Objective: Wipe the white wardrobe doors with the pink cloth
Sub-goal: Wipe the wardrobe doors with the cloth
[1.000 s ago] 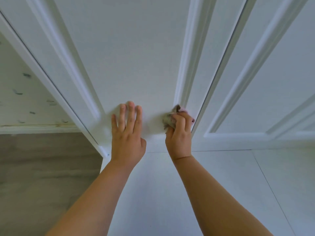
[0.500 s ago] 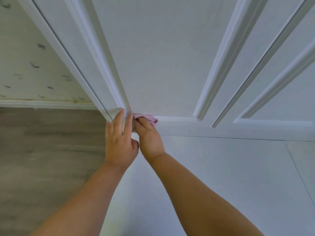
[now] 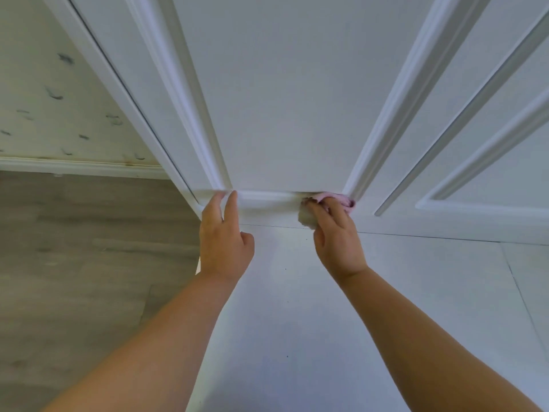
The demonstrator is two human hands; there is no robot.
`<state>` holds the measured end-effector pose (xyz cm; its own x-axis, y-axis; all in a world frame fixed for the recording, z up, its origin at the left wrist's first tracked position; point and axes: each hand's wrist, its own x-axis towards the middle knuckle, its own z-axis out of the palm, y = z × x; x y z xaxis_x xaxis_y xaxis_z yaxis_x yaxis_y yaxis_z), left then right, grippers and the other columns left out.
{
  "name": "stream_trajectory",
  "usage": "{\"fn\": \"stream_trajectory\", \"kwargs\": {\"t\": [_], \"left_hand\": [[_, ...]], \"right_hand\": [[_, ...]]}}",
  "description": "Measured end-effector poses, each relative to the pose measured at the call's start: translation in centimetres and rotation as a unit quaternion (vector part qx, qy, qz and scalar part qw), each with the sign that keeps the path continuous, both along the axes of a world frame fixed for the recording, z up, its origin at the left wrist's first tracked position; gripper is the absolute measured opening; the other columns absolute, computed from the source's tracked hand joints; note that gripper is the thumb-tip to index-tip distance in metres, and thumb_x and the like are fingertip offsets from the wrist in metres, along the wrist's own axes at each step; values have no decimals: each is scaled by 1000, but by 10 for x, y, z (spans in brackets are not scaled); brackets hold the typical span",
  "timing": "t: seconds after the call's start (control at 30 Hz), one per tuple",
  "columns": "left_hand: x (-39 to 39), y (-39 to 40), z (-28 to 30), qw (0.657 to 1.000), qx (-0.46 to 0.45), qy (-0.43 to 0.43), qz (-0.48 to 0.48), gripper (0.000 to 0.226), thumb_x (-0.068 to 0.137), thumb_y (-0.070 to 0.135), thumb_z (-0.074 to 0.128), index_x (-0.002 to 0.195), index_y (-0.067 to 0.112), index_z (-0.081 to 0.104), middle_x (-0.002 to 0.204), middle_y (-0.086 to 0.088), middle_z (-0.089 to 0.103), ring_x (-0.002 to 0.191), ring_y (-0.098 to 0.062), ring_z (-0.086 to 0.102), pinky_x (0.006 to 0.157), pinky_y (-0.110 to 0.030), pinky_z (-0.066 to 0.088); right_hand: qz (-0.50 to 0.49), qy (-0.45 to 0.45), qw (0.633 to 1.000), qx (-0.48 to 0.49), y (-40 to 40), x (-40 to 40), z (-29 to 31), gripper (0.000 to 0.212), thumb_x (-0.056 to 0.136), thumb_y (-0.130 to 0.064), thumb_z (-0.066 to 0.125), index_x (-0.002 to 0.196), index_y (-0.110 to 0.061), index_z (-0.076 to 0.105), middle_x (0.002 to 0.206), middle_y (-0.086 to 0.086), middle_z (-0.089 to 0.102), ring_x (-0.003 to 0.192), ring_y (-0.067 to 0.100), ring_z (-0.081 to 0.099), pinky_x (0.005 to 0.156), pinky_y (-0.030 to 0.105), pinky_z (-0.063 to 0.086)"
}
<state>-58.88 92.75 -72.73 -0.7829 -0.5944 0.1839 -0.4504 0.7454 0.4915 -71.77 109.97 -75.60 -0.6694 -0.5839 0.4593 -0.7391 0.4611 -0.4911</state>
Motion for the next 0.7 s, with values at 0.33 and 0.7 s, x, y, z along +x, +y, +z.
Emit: {"fn": "stream_trajectory", "kwargs": {"t": [0.33,0.7], "left_hand": [[42,-37,-1,999,20,-31,36,49,81,-2,63,127,12,56,140,-2,42,130,-19,40,97,-22,39],[33,-53,38,989,63,117,61,42,85,-3,63,122,14,56,116,3,53,97,-9,54,77,-16,49]], "right_hand": [[86,-92,992,-18,-75,45,-5,55,90,13,52,140,-9,57,138,1,50,113,15,45,88,27,46],[139,-4,989,-58,-139,65,74,58,92,1,29,144,-9,52,138,3,49,117,9,50,86,27,53]]}}
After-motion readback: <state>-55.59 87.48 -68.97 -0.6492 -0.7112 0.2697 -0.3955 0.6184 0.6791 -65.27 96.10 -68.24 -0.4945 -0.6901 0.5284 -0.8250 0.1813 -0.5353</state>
